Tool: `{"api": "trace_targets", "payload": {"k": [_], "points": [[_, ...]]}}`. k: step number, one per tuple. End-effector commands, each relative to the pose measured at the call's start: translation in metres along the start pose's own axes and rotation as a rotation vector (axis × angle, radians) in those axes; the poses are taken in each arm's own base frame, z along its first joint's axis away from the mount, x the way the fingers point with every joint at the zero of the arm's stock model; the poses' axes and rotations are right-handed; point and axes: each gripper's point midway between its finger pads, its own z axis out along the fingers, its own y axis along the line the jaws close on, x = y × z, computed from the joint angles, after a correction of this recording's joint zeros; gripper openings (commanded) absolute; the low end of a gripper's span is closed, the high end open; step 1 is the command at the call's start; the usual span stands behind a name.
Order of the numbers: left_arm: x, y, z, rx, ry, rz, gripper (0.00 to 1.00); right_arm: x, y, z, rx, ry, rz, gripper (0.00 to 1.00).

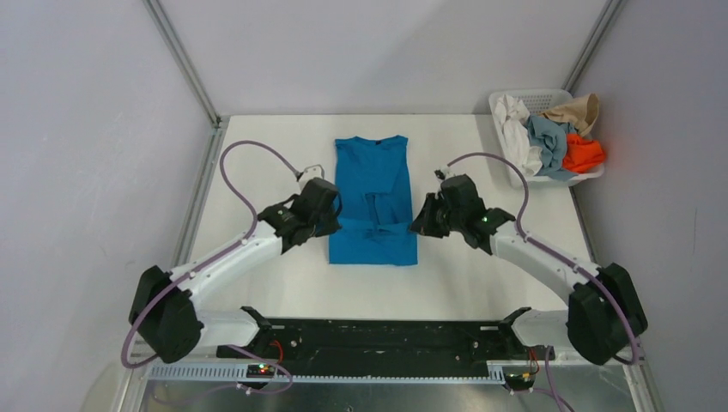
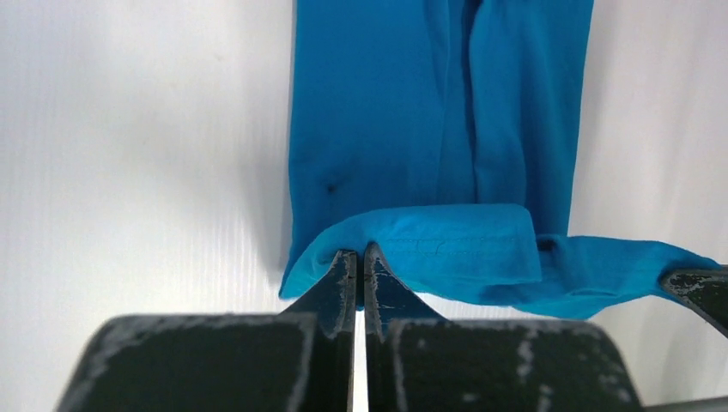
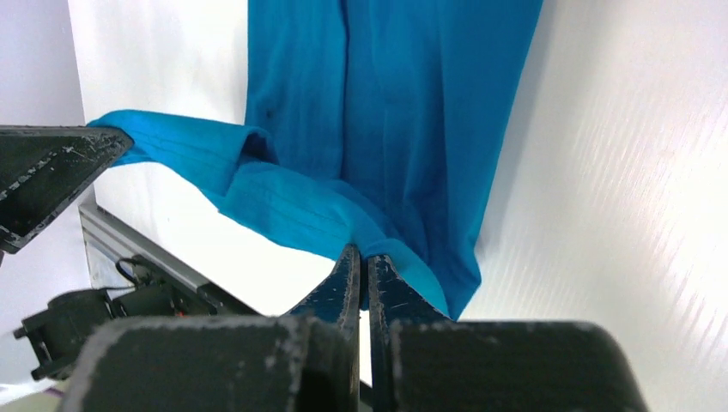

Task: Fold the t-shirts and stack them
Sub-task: Fold the folded rectangular tshirt in 1/3 of the way

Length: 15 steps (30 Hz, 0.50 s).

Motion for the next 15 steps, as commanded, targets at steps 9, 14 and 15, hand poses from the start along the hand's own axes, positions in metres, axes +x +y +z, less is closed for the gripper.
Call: {"api": "trace_targets", "payload": {"k": [9,14,15], "points": [[-0.063,-0.023,0.055,0.056,0.021,0.03,0.02,-0.083,0.002,0.041,-0.061,-0.036,-0.111,0.0],[-0.067,-0.011,0.082,0.021,0.062,0.024,0.04,-0.1,-0.014,0.065,-0.049,-0.021,-0.084,0.0],[-0.072,-0.012,0.084,0.022,0.058,0.027,0.04,-0.102,-0.015,0.067,-0.049,-0.021,-0.078,0.0]]}}
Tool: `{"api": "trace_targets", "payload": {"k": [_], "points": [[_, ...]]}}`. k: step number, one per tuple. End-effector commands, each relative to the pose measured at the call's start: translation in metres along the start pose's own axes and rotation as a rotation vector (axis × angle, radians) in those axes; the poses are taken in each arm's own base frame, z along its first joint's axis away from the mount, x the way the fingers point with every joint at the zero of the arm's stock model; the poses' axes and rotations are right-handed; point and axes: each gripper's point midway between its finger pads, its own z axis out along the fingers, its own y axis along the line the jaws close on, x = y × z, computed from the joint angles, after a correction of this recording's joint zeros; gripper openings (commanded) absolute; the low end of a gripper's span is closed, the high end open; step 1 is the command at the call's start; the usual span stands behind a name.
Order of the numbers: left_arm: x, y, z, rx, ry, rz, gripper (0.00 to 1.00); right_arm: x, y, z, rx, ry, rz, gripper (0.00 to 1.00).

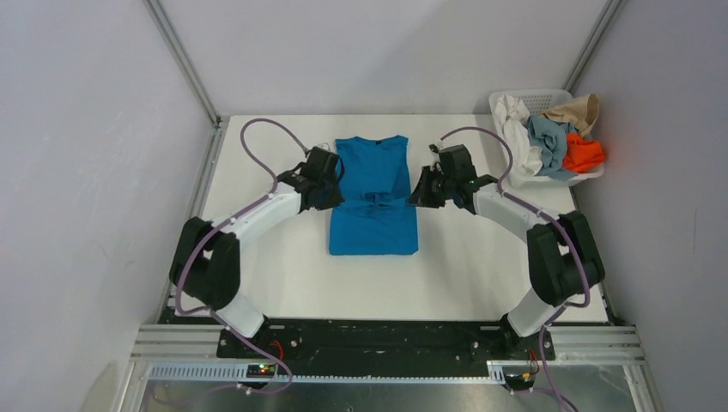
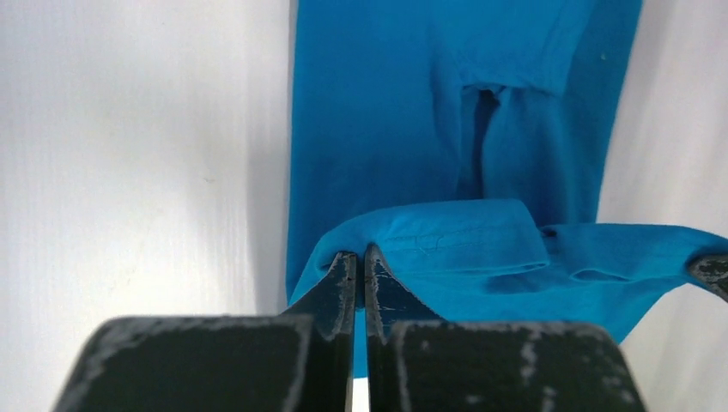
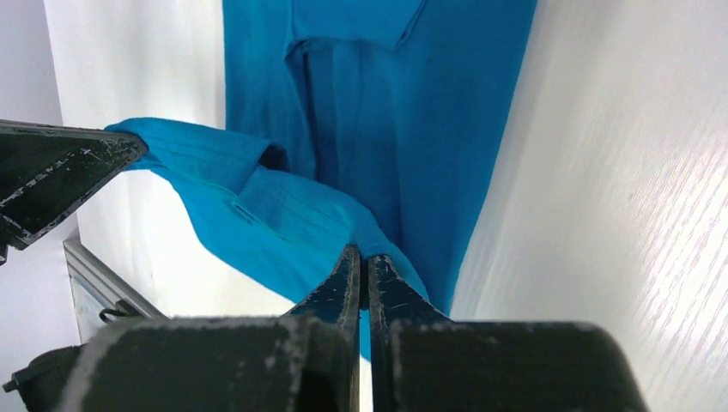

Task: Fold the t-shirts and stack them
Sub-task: Fold the folded rectangular tshirt in 1/3 of the way

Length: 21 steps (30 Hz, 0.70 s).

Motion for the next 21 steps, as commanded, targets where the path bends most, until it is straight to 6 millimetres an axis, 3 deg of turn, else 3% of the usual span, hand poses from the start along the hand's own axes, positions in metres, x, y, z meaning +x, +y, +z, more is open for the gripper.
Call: {"api": "trace_targets", "payload": {"k": [1,8,11,12,13,14,15,16,17,19,20,21], "points": [[-0.024,-0.005,0.014,0.03,-0.014,0.022,0.06,-0.03,0.001,0.014,-0.045,-0.041,-0.023,0.0],[-0.031,-0.008,0.044,0.024,0.025,0.017,0.12,-0.048,-0.016,0.039,-0.041,-0.049,0.004,0.0],[-0.037,-0.006,0.055,0.02,0.035,0.001,0.24,-0.052,-0.029,0.053,-0.033,-0.034,0.032,0.01],[-0.038,-0.005,0.057,0.019,0.038,-0.004,0.27,-0.057,-0.032,0.056,-0.034,-0.035,0.037,0.07],[-0.042,-0.003,0.057,0.02,0.034,-0.01,0.39,-0.06,-0.033,0.057,-0.035,-0.037,0.038,0.1],[-0.046,-0.001,0.056,0.019,0.026,-0.018,0.48,-0.065,-0.035,0.057,-0.039,-0.037,0.043,0.18],[-0.05,0.0,0.054,0.021,0.017,-0.022,0.67,-0.067,-0.034,0.057,-0.046,-0.034,0.042,0.24],[-0.058,-0.001,0.046,0.03,-0.005,-0.028,0.85,-0.072,-0.033,0.054,-0.042,-0.03,0.046,0.43],[-0.06,-0.001,0.042,0.033,-0.014,-0.028,0.92,-0.073,-0.034,0.052,-0.031,-0.032,0.038,0.52],[-0.066,-0.001,0.026,0.047,-0.047,-0.033,0.99,-0.073,-0.033,0.044,0.004,-0.031,0.019,0.86],[-0.07,-0.002,0.013,0.055,-0.075,-0.038,0.99,-0.067,-0.028,0.038,0.023,-0.018,0.006,0.93],[-0.061,0.004,0.011,0.045,-0.064,-0.043,0.99,-0.067,-0.033,0.036,0.07,-0.026,-0.017,0.98]]}}
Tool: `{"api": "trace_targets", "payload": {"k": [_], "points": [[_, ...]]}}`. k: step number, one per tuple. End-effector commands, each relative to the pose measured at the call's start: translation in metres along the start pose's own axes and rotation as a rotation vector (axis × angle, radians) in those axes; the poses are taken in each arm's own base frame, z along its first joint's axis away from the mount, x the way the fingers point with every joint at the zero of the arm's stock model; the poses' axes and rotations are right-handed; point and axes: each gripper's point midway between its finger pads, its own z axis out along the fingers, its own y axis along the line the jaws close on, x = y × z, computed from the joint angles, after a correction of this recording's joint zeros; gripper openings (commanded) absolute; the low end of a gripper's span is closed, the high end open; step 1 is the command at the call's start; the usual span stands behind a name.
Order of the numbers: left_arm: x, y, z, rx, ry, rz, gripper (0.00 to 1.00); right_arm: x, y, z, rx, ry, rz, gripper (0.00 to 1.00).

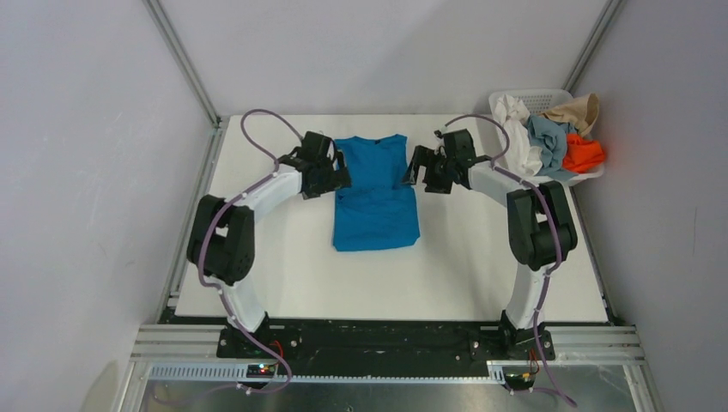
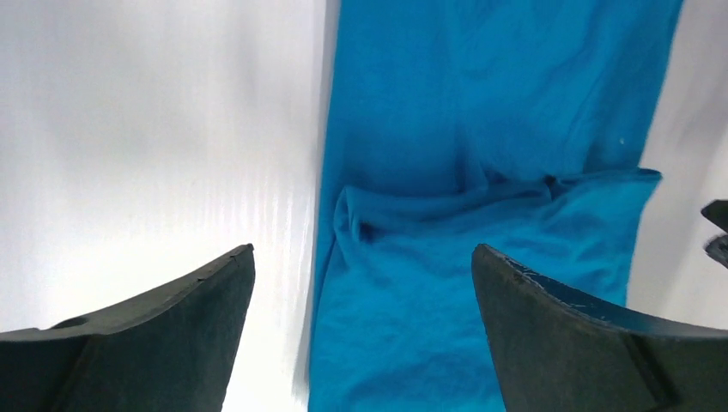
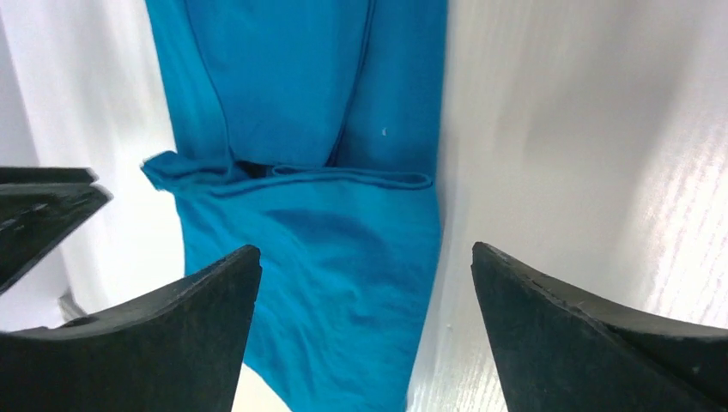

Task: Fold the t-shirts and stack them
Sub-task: Fold the folded rectangular tshirt in 1/3 of the way, then grab one side of the 2/3 rectangular tshirt with both arms

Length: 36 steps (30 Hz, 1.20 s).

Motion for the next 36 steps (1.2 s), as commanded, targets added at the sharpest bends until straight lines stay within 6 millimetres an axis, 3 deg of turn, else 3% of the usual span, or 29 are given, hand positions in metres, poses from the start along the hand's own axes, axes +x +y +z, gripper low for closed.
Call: {"api": "trace_targets", "payload": {"k": [1,2,3,4,5,6,7,8,9,11,17,22,23,26,31,36], "points": [[-0.026,-0.009,-0.058,0.076,-0.139,-0.018,1.0,-0.005,0.021,-0.027,0.069,-0.029,-0.11,0.99],[-0.012,0.0,-0.057,0.06,-0.116,-0.028,1.0,-0.004,0.017,-0.029,0.119,-0.044,-0.132,0.99],[-0.01,0.002,-0.067,0.07,-0.131,-0.035,1.0,0.006,0.025,-0.033,0.125,-0.035,-0.156,0.99],[0.008,0.012,-0.063,0.051,-0.102,-0.047,1.0,0.012,0.024,-0.035,0.146,-0.036,-0.173,0.99],[0.009,0.012,-0.072,0.067,-0.125,-0.054,1.0,0.017,0.038,-0.038,0.125,-0.043,-0.207,0.99],[0.03,0.024,-0.066,0.044,-0.09,-0.069,1.0,0.024,0.042,-0.037,0.117,-0.034,-0.22,1.0],[0.032,0.022,-0.074,0.068,-0.109,-0.074,1.0,0.032,0.054,-0.038,0.095,-0.023,-0.244,1.0],[0.051,0.031,-0.07,0.053,-0.078,-0.086,1.0,0.043,0.062,-0.036,0.083,-0.001,-0.259,1.0],[0.055,0.029,-0.075,0.073,-0.088,-0.089,1.0,0.049,0.065,-0.036,0.084,0.007,-0.251,1.0],[0.082,0.039,-0.074,0.068,-0.055,-0.106,1.0,0.063,0.069,-0.037,0.096,0.022,-0.24,0.99],[0.114,0.033,-0.073,0.109,-0.041,-0.127,1.0,0.094,0.052,-0.058,0.148,-0.049,-0.098,0.99],[0.122,0.033,-0.06,0.096,-0.015,-0.151,0.98,0.123,0.014,-0.066,0.19,-0.062,0.016,0.99],[0.121,0.033,-0.058,0.094,-0.018,-0.158,0.97,0.13,0.006,-0.065,0.192,-0.046,0.05,0.95],[0.124,0.031,-0.05,0.089,0.001,-0.164,0.88,0.136,0.01,-0.057,0.129,-0.026,0.095,0.83],[0.133,0.032,-0.037,0.071,0.04,-0.177,0.74,0.146,0.003,-0.041,0.129,0.0,0.131,0.57],[0.14,0.025,-0.026,0.092,0.067,-0.184,0.65,0.156,-0.01,-0.034,0.162,0.016,0.171,0.43]]}}
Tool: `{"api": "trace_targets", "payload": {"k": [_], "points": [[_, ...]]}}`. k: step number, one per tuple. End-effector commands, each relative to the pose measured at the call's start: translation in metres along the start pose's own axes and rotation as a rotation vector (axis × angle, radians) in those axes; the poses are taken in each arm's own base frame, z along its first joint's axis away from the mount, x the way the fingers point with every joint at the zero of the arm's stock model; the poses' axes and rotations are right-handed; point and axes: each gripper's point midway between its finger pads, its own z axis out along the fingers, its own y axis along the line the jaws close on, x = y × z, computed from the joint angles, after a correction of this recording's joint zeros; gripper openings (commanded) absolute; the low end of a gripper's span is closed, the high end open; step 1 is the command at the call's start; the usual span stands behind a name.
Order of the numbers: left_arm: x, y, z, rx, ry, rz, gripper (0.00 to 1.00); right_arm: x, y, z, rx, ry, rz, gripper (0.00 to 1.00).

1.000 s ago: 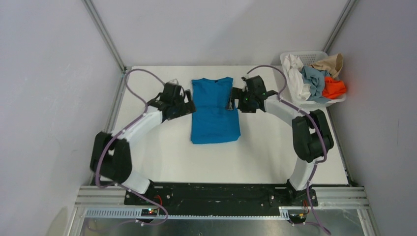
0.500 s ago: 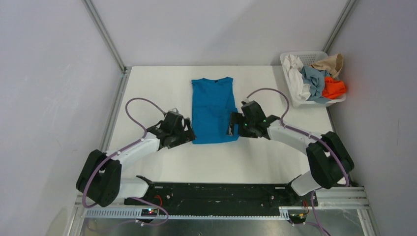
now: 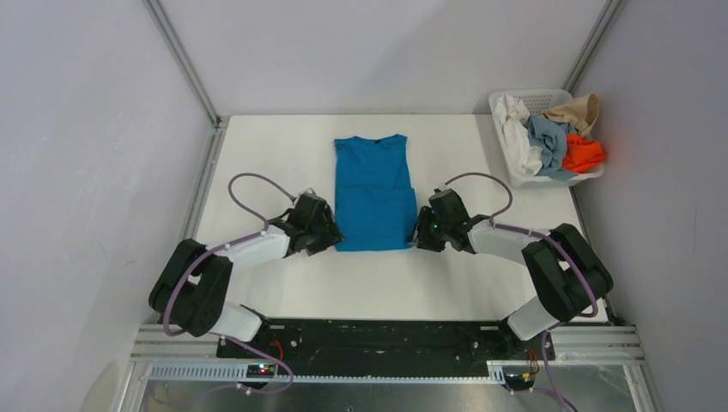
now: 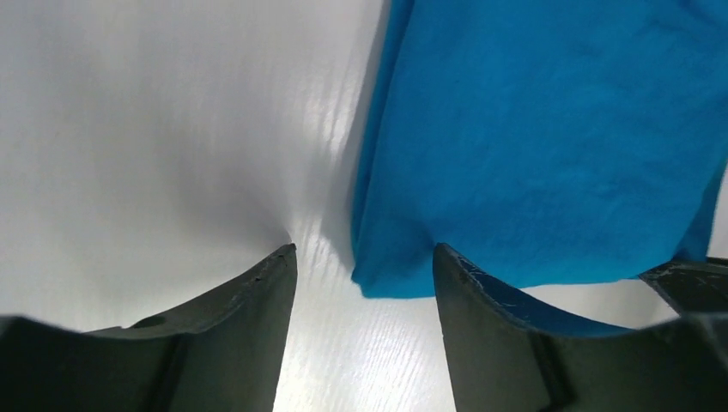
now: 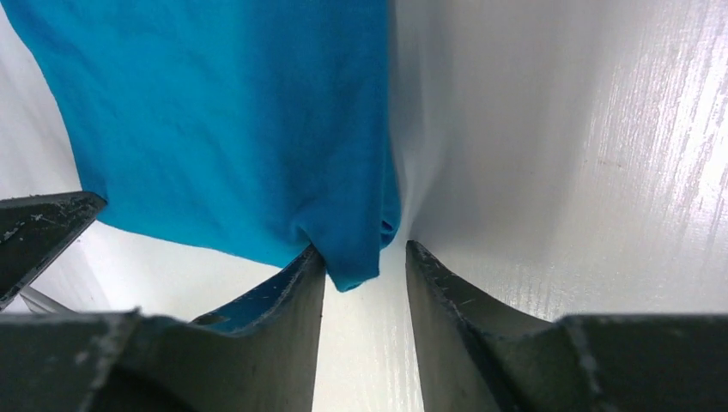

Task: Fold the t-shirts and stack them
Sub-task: Grab one side of the 2/3 rectangular tshirt with both arms

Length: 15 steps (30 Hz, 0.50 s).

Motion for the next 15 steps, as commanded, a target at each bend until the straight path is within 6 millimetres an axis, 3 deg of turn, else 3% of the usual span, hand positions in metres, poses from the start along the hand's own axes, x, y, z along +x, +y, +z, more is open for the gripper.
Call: {"api": "trace_targets", "payload": {"k": [1,3,6,10,11,15], "points": [[0.005,-0.011,0.011,0.033,0.021,-0.02,0.6,0.003,-0.005,0.009,0.0,-0.009,0.045,0.41],[0.007,-0.012,0.016,0.037,0.032,-0.022,0.53,0.007,-0.012,0.012,0.017,0.002,0.051,0.36],[0.01,-0.018,0.02,0.068,0.056,-0.026,0.38,0.012,-0.017,0.014,0.02,0.012,0.055,0.21],[0.018,-0.016,0.025,0.075,0.079,-0.026,0.06,0.017,-0.014,0.015,-0.009,0.016,0.034,0.0],[0.02,-0.016,0.025,0.081,0.083,-0.022,0.02,0.018,-0.013,0.015,-0.02,0.02,0.022,0.0],[0.033,-0.005,0.012,0.089,0.077,0.011,0.0,0.041,-0.007,0.003,-0.072,0.082,-0.036,0.0]]}}
